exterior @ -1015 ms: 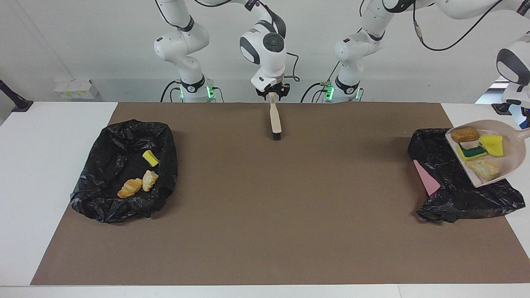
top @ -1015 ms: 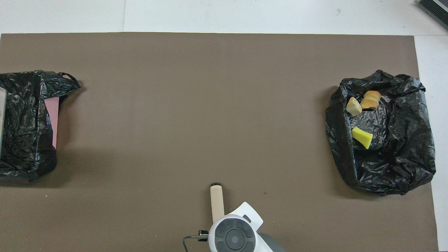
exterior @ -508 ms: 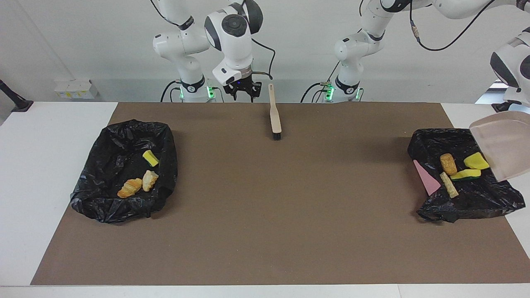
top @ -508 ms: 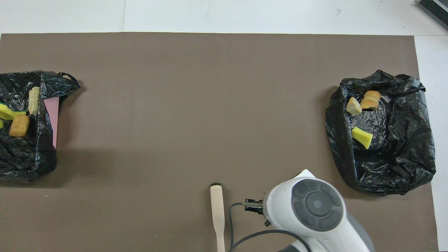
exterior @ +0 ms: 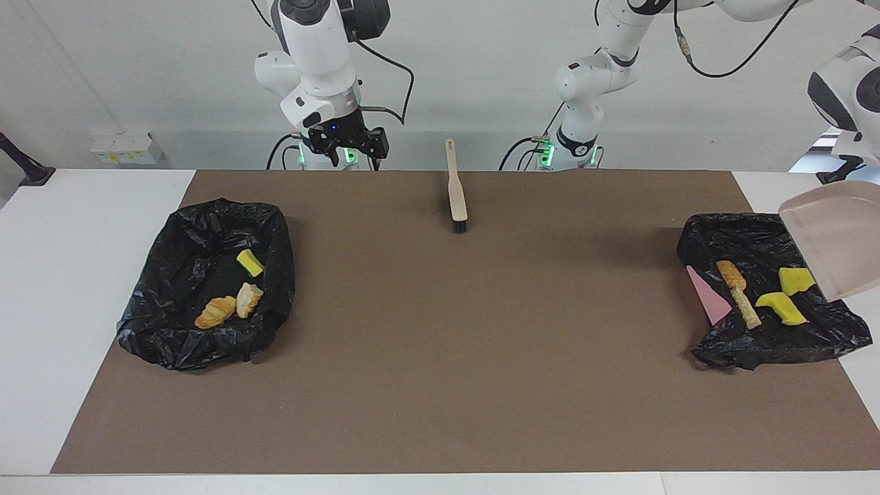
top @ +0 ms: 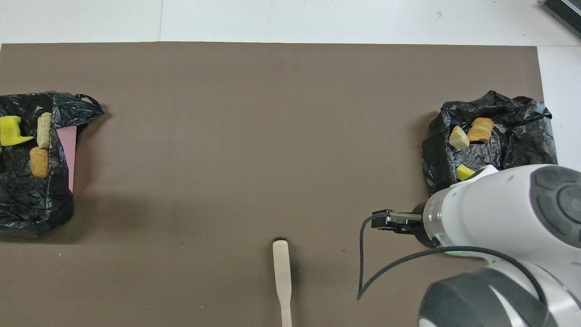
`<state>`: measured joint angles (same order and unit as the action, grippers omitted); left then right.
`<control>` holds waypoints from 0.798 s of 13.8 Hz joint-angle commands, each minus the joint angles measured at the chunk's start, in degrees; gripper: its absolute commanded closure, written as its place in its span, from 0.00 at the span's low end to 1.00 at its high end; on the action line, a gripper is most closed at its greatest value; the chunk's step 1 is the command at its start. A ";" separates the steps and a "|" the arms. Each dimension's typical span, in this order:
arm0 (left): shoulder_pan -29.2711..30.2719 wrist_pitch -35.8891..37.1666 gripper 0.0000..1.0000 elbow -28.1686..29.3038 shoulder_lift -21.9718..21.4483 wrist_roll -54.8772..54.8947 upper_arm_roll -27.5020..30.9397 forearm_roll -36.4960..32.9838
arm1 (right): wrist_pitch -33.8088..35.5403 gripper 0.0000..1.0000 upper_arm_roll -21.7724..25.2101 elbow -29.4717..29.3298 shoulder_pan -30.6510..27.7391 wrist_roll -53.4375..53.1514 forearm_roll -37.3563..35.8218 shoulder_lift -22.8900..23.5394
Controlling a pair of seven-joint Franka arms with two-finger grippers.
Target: Sweep and dump trash in bin
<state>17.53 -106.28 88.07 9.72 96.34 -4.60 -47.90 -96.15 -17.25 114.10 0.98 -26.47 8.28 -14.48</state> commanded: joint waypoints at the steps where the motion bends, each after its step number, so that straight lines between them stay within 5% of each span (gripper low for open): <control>1: -1.62 2.30 1.00 0.62 -1.72 -3.08 0.38 5.87 | 2.54 0.00 -0.85 -6.15 -1.50 1.68 -2.99 3.40; 5: -4.78 5.73 1.00 0.70 -1.81 -13.96 0.38 15.63 | 7.89 0.00 -0.51 -16.95 -3.62 6.51 -5.64 9.46; 11: -13.56 12.58 1.00 0.62 -2.25 -33.81 0.38 23.72 | 15.37 0.00 10.82 -31.38 3.84 9.06 -9.25 17.73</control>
<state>7.16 -96.10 88.14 8.96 68.26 -5.06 -26.33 -83.99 -9.19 89.06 2.14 -19.30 0.38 -0.72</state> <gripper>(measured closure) 0.687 0.000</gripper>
